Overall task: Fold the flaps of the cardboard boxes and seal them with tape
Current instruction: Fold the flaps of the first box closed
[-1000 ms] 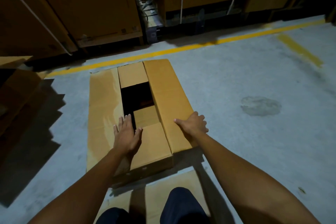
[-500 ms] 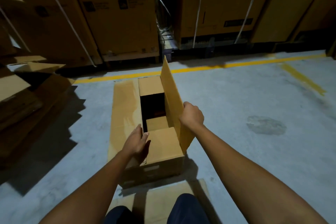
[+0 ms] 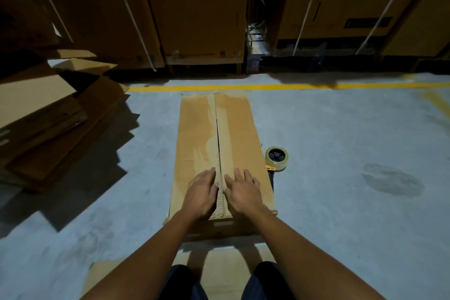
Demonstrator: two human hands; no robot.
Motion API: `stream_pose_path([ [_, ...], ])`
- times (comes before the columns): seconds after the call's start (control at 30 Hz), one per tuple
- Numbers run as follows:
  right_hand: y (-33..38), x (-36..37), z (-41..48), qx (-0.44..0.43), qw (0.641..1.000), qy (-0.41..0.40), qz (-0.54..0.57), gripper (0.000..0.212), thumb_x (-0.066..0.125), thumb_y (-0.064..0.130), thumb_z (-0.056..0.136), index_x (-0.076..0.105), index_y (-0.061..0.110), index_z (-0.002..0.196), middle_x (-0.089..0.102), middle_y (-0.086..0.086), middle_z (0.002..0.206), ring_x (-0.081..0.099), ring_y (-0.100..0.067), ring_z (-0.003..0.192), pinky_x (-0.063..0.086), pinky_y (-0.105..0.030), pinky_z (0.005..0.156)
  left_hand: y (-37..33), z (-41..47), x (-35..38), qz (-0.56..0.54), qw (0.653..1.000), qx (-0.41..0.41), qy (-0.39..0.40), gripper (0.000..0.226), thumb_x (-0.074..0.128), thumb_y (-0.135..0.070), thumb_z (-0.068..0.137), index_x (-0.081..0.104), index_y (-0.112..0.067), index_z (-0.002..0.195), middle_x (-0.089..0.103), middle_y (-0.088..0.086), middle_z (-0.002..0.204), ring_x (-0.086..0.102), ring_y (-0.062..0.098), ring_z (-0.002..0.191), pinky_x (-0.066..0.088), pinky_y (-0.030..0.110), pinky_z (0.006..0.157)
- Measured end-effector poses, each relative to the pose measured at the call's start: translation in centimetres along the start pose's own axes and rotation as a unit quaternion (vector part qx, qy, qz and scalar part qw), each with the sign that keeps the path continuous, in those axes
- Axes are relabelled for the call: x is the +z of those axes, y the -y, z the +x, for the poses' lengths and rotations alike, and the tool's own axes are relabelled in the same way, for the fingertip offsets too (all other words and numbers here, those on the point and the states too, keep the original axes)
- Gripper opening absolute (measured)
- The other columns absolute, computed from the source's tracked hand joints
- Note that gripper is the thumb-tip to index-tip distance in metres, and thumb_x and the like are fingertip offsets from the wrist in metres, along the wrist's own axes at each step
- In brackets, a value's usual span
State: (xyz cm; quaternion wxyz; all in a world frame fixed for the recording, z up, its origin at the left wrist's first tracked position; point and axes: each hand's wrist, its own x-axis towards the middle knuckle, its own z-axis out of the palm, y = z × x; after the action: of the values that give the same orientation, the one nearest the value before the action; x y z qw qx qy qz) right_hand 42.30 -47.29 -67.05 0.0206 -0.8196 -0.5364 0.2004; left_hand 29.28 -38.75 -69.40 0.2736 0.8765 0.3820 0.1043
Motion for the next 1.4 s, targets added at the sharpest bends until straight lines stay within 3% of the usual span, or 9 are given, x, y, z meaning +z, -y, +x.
stream_pose_path([
  [0.13, -2.0, 2.5, -0.7, -0.032, 0.998, -0.035, -0.036, 0.055, 0.023, 0.039, 0.106, 0.027, 0.027, 0.159, 0.015, -0.004, 0.169, 0.009, -0.029, 0.156, 0.008, -0.049, 0.124, -0.3, -1.2, 1.6, 0.164, 0.978, 0.098, 0.081, 0.062, 0.020, -0.048, 0.103, 0.013, -0.022, 0.159, 0.007, 0.001, 0.167, 0.001, 0.021, 0.154, 0.004, 0.052, 0.123],
  [0.27, -1.9, 3.8, -1.4, -0.022, 0.990, -0.134, -0.038, 0.056, 0.036, 0.033, 0.088, 0.067, 0.018, 0.132, 0.064, -0.002, 0.138, 0.056, -0.024, 0.132, 0.027, -0.051, 0.112, 0.0, -1.1, 2.1, 0.224, 0.948, 0.193, 0.121, 0.070, 0.017, -0.048, 0.100, 0.004, -0.015, 0.160, 0.002, 0.002, 0.167, -0.005, 0.018, 0.154, 0.000, 0.056, 0.122],
  [0.37, -2.0, 3.6, -0.7, -0.030, 0.990, -0.137, -0.022, 0.054, 0.039, 0.032, 0.084, 0.073, 0.016, 0.123, 0.070, -0.001, 0.128, 0.062, -0.025, 0.125, 0.043, -0.048, 0.109, 0.2, -0.4, 2.0, 0.222, 0.954, 0.171, 0.110, 0.066, 0.020, -0.044, 0.100, 0.007, -0.016, 0.160, 0.005, 0.001, 0.167, -0.003, 0.016, 0.154, 0.001, 0.053, 0.123],
  [0.6, -1.7, 1.2, 3.8, -0.026, 0.990, -0.136, -0.017, 0.055, 0.037, 0.036, 0.087, 0.073, 0.014, 0.122, 0.070, -0.005, 0.129, 0.061, -0.027, 0.126, 0.048, -0.046, 0.105, 0.8, 4.3, 0.5, 0.206, 0.963, 0.138, 0.106, 0.063, 0.015, -0.042, 0.102, 0.005, -0.018, 0.160, 0.000, -0.003, 0.167, -0.008, 0.010, 0.153, -0.004, 0.043, 0.124],
  [0.77, 0.6, -1.2, 7.7, 0.006, 0.995, -0.099, 0.025, 0.053, 0.036, 0.044, 0.102, 0.042, 0.021, 0.150, 0.029, -0.006, 0.164, 0.020, -0.022, 0.153, 0.015, -0.050, 0.122, 2.5, 8.3, -1.1, 0.144, 0.983, 0.097, 0.060, 0.062, 0.013, -0.039, 0.102, 0.011, -0.017, 0.159, 0.007, 0.000, 0.167, 0.000, 0.013, 0.153, 0.001, 0.036, 0.125],
  [0.93, 3.1, -3.1, 14.3, 0.048, 0.992, -0.105, 0.045, 0.063, 0.037, 0.048, 0.103, 0.025, 0.019, 0.158, 0.013, -0.010, 0.168, 0.005, -0.024, 0.156, 0.009, -0.054, 0.122, 6.3, 15.7, -4.0, 0.143, 0.990, 0.016, -0.002, 0.054, 0.027, -0.034, 0.107, 0.020, -0.014, 0.157, 0.013, 0.007, 0.166, 0.007, 0.022, 0.153, 0.008, 0.041, 0.124],
  [1.17, 3.5, -3.8, 21.0, 0.132, 0.985, -0.112, 0.017, 0.066, 0.038, 0.022, 0.102, 0.011, 0.014, 0.161, 0.003, -0.016, 0.169, -0.002, -0.034, 0.155, 0.008, -0.058, 0.121, 10.4, 24.0, -6.1, 0.126, 0.985, -0.119, -0.023, 0.065, 0.033, -0.055, 0.102, 0.021, -0.020, 0.156, 0.004, 0.008, 0.166, 0.003, 0.035, 0.152, 0.015, 0.061, 0.116],
  [1.27, 4.1, -3.5, 21.9, 0.129, 0.987, -0.089, -0.028, 0.071, 0.045, 0.012, 0.098, 0.011, 0.007, 0.160, 0.004, -0.027, 0.165, 0.000, -0.046, 0.153, 0.007, -0.063, 0.120, 10.6, 24.6, -5.5, 0.032, 0.981, -0.186, -0.031, 0.078, 0.041, -0.063, 0.097, 0.014, -0.024, 0.158, 0.002, 0.012, 0.166, 0.025, 0.043, 0.146, 0.033, 0.052, 0.112],
  [1.4, 4.3, -4.1, 23.2, 0.106, 0.990, -0.070, -0.062, 0.064, 0.047, 0.000, 0.097, 0.024, 0.002, 0.157, 0.019, -0.039, 0.157, 0.015, -0.059, 0.146, 0.014, -0.060, 0.122, 10.2, 24.6, -5.4, 0.012, 0.974, -0.220, -0.040, 0.081, 0.045, -0.064, 0.095, 0.011, -0.028, 0.159, 0.024, 0.017, 0.160, 0.041, 0.042, 0.136, 0.040, 0.050, 0.106],
])
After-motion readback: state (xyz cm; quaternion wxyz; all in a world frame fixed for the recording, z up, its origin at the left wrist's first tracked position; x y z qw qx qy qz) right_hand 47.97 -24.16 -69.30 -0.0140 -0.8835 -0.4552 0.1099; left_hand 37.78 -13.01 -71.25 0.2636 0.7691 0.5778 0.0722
